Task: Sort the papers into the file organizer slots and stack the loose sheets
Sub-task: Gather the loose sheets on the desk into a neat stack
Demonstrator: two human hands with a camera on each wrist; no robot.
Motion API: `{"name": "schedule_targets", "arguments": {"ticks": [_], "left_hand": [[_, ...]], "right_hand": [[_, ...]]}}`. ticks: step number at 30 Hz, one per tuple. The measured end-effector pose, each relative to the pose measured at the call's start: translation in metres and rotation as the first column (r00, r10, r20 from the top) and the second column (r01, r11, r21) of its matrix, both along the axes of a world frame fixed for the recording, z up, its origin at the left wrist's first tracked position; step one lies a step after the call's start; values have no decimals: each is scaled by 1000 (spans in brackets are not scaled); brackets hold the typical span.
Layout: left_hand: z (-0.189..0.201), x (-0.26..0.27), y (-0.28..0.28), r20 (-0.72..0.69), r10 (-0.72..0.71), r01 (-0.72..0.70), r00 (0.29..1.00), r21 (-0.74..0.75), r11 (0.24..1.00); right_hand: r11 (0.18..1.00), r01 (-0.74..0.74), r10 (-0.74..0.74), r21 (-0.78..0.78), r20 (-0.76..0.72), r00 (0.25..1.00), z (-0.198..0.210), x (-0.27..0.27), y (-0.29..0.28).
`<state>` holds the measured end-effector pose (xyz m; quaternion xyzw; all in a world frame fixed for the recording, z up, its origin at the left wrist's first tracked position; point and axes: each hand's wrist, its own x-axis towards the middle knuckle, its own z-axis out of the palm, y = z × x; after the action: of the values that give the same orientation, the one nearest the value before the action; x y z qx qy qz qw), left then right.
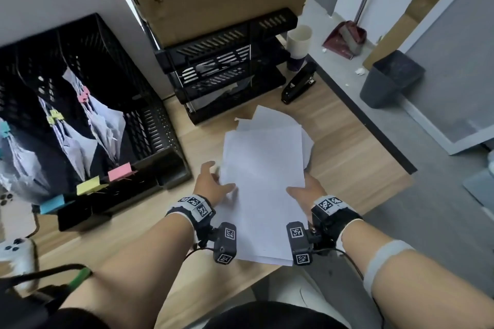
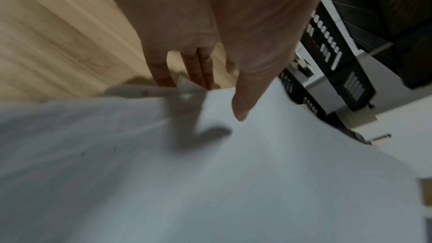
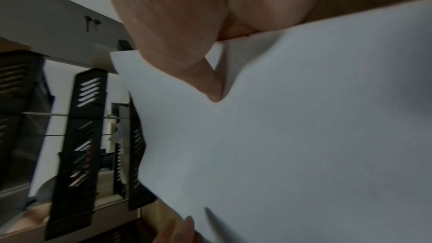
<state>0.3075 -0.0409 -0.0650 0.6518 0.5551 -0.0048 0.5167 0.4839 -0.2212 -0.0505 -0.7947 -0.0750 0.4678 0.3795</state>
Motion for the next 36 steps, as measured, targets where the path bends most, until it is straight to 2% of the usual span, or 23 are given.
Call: {"name": "schedule_targets", "arguments": {"ticks": [4,7,9,11,15,17,20,23,26,30,33,36], "left_hand": [[14,-3,13,136,189,-156,973,-219,963],[40,5,17,363,267,-126,893,-367,922],[68,16,18,495,261,-87,829,-347,934],[90,25,27,608,217,-72,763,-254,965],[122,34,42,731,88,-65,677,-60,996],[124,31,42,744,-16,-14,668,34,999],[108,25,35,677,-176,65,714,187,980],[100,25,23,634,-201,76,747,219,973],[103,33,12,623,-190,34,759,254,967],[120,47,10,674,-120,-77,729,254,964],[126,50,16,720,-93,-66,687,189,980],[121,45,16,709,-148,-17,690,220,975]], "right_hand": [[989,-58,46,133,94,995,36,17,7],[966,-146,96,214,228,969,77,26,16],[948,-157,73,279,287,955,108,29,22],[928,-139,18,345,332,943,128,31,27],[893,-57,-141,447,397,907,146,31,33],[888,-20,-190,460,407,894,142,26,31],[894,65,-241,442,356,903,124,13,24],[888,114,-282,445,333,900,117,6,21],[857,125,-316,500,318,894,128,4,23],[821,70,-318,567,351,881,147,11,26],[807,54,-328,589,370,869,152,19,22],[846,74,-287,528,333,898,139,20,13]]}}
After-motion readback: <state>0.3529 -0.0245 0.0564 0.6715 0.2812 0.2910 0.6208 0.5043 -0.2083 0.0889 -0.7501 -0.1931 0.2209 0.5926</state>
